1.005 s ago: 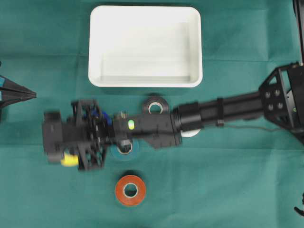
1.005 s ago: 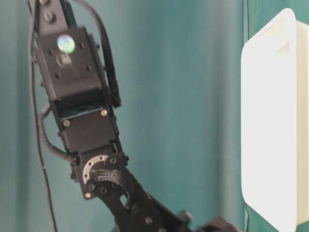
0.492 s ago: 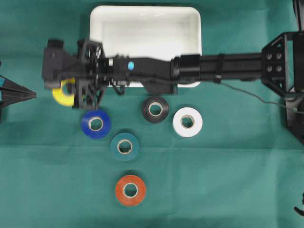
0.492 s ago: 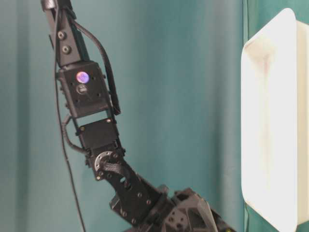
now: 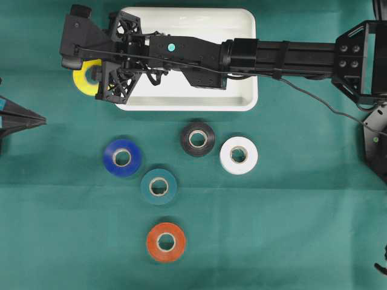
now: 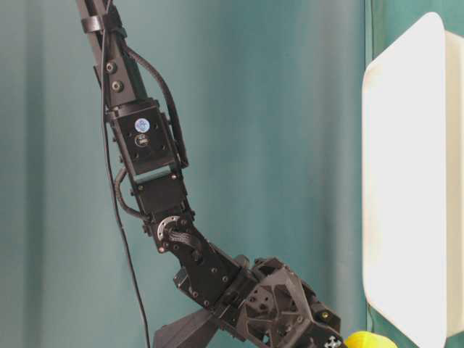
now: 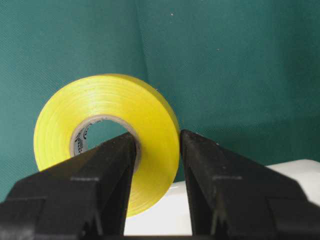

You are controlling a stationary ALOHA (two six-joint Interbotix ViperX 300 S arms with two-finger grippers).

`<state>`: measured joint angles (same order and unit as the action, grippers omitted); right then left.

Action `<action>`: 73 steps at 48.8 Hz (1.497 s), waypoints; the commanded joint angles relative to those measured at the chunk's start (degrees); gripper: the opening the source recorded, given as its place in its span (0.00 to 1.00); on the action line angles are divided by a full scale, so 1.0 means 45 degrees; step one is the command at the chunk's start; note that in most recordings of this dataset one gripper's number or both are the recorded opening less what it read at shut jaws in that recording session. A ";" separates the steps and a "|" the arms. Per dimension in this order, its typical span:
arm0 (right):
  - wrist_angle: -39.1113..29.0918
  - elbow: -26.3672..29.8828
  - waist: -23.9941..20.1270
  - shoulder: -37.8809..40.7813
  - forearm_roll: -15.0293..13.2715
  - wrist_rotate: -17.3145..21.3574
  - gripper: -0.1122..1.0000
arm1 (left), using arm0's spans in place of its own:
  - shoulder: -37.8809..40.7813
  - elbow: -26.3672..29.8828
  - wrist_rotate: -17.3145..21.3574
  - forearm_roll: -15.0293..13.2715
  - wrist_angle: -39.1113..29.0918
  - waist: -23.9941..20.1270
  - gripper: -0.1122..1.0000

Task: Put the tape into the white case with the right arm.
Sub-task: 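Carry the yellow roll into the white tray with the right gripper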

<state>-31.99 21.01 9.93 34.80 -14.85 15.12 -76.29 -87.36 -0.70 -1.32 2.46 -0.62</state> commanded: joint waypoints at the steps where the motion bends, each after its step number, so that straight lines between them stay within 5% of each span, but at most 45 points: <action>1: -0.0176 -0.0020 0.0078 -0.0957 -0.0117 0.0039 0.12 | 0.0078 0.0137 0.0020 -0.0020 0.0059 -0.0020 0.10; 21: 0.0684 -0.2871 0.0586 -0.2578 -0.0156 0.0547 0.12 | 0.0078 0.0137 0.0020 0.0000 0.0059 -0.0020 0.10; 49: 0.2461 -0.8730 0.0840 -0.6055 -0.0156 0.0859 0.11 | 0.0078 0.0156 0.0000 0.0000 0.0059 -0.0156 0.10; 73: 0.2734 -1.1387 0.1348 -0.7734 -0.0156 0.0859 0.12 | 0.0078 0.0137 0.0000 0.0000 0.0059 -0.0254 0.10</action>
<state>-20.13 -29.97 15.47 2.72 -15.38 18.81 -76.38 -87.36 -0.70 -1.32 2.46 -1.58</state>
